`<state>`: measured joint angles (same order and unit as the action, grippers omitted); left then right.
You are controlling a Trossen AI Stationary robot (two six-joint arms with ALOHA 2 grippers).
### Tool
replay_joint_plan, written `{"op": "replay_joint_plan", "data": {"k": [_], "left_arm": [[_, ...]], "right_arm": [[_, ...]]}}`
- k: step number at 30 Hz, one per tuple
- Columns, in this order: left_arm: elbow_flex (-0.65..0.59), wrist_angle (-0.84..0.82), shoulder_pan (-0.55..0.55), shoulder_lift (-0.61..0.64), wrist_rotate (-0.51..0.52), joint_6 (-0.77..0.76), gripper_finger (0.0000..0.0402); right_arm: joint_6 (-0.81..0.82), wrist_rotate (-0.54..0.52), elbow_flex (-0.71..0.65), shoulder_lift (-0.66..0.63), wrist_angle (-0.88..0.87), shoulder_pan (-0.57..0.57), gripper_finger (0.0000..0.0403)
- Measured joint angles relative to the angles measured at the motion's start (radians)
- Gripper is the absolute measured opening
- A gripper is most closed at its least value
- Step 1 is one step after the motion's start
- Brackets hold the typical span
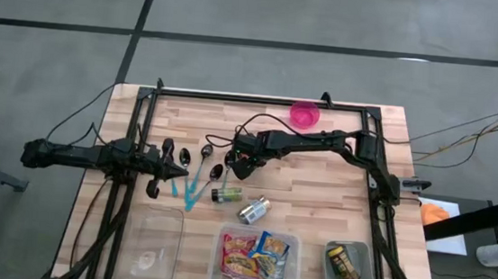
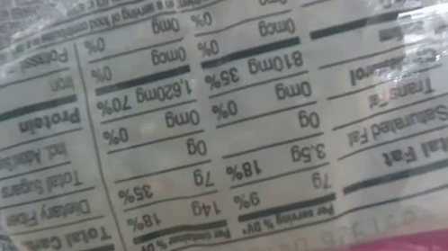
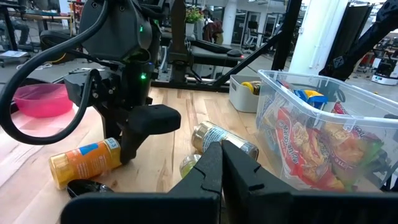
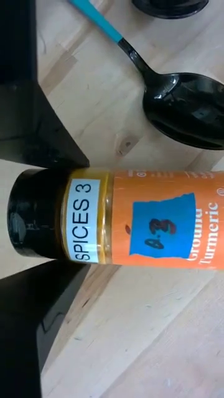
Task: Pick & Place Food Item
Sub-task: Put the orange seasoning bottle into the gray bin
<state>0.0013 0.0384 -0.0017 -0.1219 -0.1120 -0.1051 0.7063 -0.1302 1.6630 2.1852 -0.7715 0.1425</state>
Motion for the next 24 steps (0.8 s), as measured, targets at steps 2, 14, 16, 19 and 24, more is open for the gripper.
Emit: {"op": "replay_joint_plan", "data": {"k": [2, 14, 16, 19, 24], "left_arm": [[0.000, 0.000, 0.000, 0.000, 0.000, 0.000, 0.0000], [0.000, 0.000, 0.000, 0.000, 0.000, 0.000, 0.0000], [0.000, 0.000, 0.000, 0.000, 0.000, 0.000, 0.0000], [0.000, 0.000, 0.000, 0.000, 0.000, 0.000, 0.0000], [0.000, 0.000, 0.000, 0.000, 0.000, 0.000, 0.0000]], "right_arm": [[0.000, 0.003, 0.000, -0.001, 0.000, 0.000, 0.0204], [-0.003, 0.008, 0.000, -0.001, -0.001, 0.000, 0.0211], [-0.003, 0.008, 0.000, -0.001, -0.001, 0.000, 0.0211], [-0.003, 0.008, 0.000, -0.002, -0.002, 0.000, 0.0211], [-0.003, 0.006, -0.002, -0.043, -0.025, 0.001, 0.0211]]}}
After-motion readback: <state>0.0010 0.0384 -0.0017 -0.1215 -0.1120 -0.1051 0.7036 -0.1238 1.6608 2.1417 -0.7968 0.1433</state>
